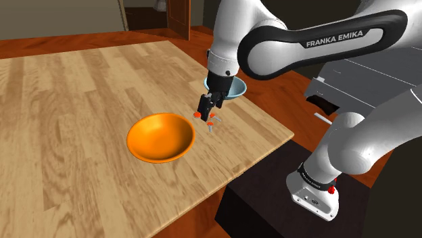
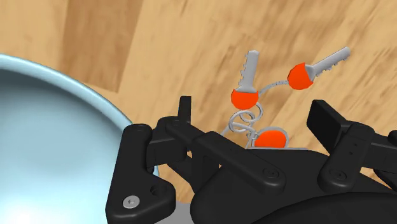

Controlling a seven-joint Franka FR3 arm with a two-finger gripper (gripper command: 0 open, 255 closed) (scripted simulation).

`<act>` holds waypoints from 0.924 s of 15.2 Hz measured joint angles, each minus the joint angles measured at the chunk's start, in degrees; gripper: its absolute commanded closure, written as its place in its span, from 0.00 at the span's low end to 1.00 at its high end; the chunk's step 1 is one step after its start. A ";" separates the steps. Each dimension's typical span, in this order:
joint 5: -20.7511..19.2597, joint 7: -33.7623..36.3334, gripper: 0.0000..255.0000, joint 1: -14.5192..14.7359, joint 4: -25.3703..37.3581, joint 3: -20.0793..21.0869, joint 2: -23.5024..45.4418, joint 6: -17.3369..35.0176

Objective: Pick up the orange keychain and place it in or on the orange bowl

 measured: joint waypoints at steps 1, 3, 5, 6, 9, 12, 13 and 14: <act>0.03 -0.02 0.00 0.05 -0.28 0.10 0.08 0.51; 0.07 0.02 0.00 0.10 -0.45 0.23 0.12 0.88; 0.09 0.01 0.00 0.10 -0.49 0.25 0.11 0.93; 0.11 0.01 0.00 0.10 -0.52 0.26 0.07 0.92; 0.05 0.01 1.00 0.03 -0.55 0.20 0.00 0.88; -1.10 0.02 1.00 -0.25 -0.39 -0.16 -0.27 0.77; -1.55 0.00 1.00 -0.25 -0.41 -0.19 -0.32 0.83; -1.59 0.16 1.00 -0.23 -0.31 -0.08 -0.20 0.90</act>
